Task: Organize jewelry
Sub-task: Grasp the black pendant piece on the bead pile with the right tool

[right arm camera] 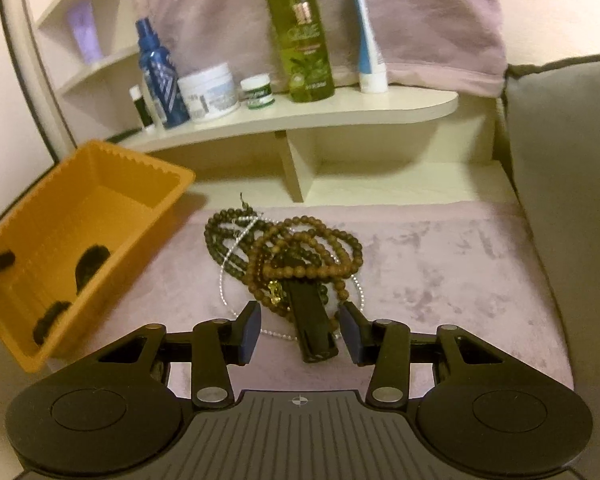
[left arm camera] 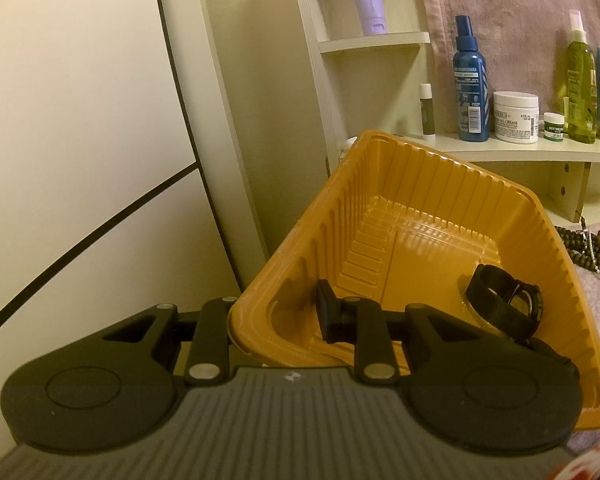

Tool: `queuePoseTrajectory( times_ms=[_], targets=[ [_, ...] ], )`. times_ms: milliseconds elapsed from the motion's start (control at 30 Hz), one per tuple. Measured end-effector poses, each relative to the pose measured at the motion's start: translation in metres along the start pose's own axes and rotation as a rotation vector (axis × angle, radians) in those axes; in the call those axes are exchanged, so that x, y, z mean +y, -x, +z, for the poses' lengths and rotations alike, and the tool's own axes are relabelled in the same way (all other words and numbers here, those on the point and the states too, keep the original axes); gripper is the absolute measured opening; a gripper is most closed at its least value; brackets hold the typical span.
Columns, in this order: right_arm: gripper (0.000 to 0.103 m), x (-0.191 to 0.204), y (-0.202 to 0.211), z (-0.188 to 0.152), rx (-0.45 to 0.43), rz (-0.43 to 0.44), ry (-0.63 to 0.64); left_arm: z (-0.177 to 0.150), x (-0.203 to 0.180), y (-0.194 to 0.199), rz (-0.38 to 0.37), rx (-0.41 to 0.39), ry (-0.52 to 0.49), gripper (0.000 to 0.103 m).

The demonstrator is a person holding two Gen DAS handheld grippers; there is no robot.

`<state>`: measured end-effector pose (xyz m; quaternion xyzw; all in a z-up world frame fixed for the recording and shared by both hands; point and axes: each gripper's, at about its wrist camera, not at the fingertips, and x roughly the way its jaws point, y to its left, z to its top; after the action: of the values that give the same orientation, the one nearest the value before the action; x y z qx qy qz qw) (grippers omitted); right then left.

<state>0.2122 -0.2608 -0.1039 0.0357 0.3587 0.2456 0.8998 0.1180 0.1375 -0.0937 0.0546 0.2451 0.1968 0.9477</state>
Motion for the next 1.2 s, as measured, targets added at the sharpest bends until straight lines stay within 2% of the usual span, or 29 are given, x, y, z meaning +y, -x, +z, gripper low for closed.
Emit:
queuePoseTrajectory(
  times_ms=[233, 433, 733, 767, 867, 1200],
  targets=[
    [0.045, 0.006, -0.026, 0.000, 0.025, -0.047, 0.102, 0.000, 0.001, 0.000, 0.000, 0.001, 0.000, 0.024],
    [0.044, 0.006, -0.037, 0.000, 0.042, -0.055, 0.128, -0.001, 0.001, -0.001, 0.000, 0.002, -0.001, 0.024],
    [0.029, 0.005, -0.040, 0.001, 0.045, -0.074, 0.164, -0.001, 0.000, -0.001, 0.000, 0.002, -0.001, 0.024],
    [0.024, 0.006, -0.039, 0.000, 0.043, -0.073, 0.172, -0.001, 0.000, -0.001, 0.000, 0.002, -0.001, 0.024],
    [0.023, 0.010, -0.039, -0.001, 0.047, -0.071, 0.192, -0.001, 0.000, -0.001, 0.000, 0.002, -0.001, 0.024],
    [0.022, 0.008, -0.027, -0.003, 0.074, -0.025, 0.138, -0.001, 0.000, -0.001, 0.001, 0.002, -0.001, 0.024]
  ],
)
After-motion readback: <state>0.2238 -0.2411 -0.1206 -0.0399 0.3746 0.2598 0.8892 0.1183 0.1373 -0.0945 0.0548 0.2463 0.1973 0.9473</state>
